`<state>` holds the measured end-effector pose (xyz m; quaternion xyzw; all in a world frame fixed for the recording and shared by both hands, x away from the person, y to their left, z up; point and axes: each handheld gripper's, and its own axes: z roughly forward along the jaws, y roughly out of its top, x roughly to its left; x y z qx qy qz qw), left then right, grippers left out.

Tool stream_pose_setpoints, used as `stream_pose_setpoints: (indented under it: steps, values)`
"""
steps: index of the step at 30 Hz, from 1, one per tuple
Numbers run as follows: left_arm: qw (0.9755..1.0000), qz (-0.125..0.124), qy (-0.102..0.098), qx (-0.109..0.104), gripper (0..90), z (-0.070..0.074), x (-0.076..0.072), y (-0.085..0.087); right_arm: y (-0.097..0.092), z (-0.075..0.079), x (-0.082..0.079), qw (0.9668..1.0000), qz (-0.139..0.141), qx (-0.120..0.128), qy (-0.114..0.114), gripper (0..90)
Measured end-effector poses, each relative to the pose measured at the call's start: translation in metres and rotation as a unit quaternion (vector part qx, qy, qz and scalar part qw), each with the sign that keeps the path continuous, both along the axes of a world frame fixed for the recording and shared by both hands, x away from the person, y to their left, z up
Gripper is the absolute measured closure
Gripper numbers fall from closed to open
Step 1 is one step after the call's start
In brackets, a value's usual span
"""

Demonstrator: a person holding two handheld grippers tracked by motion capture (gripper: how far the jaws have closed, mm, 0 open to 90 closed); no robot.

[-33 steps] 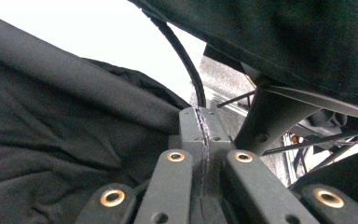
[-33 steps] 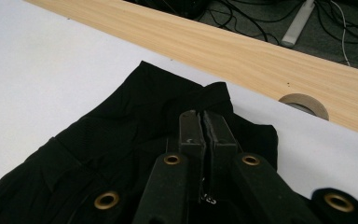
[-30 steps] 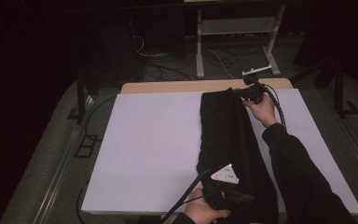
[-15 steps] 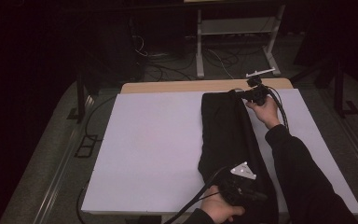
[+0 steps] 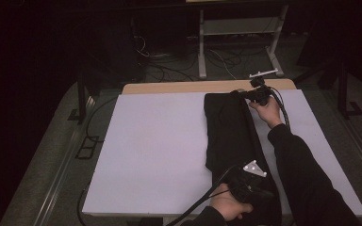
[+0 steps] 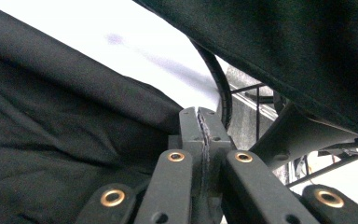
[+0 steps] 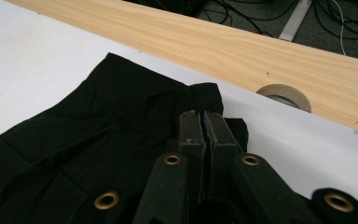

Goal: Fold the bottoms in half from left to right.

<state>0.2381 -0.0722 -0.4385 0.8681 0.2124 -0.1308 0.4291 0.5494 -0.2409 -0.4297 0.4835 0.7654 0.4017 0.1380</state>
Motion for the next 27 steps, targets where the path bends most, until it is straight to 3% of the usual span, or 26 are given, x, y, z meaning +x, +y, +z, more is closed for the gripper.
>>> stream_pose_setpoints:
  steps: [8, 17, 20, 23, 27]
  values:
    - [1.0000, 0.000, 0.003, 0.002, 88.1, -0.008, 0.004, -0.006, 0.002, -0.007, 0.005, 0.9999, -0.004, -0.013, 0.005, 85.7]
    - [1.0000, 0.002, 0.006, 0.003, 86.4, -0.014, 0.009, -0.012, -0.001, -0.012, 0.009, 0.9996, -0.013, -0.010, 0.022, 85.3]
    - [0.9999, 0.000, -0.002, -0.013, 78.5, -0.016, 0.008, -0.011, -0.004, -0.013, 0.008, 0.9995, -0.014, -0.007, 0.028, 81.3]
    - [0.9998, 0.006, -0.009, -0.019, 71.4, -0.015, 0.008, -0.008, -0.008, -0.008, 0.005, 0.9991, -0.025, -0.001, 0.034, 69.3]
    - [0.9992, 0.015, -0.013, -0.035, 51.9, -0.010, 0.010, -0.003, -0.015, 0.002, -0.004, 0.9992, -0.029, 0.015, 0.023, 56.0]
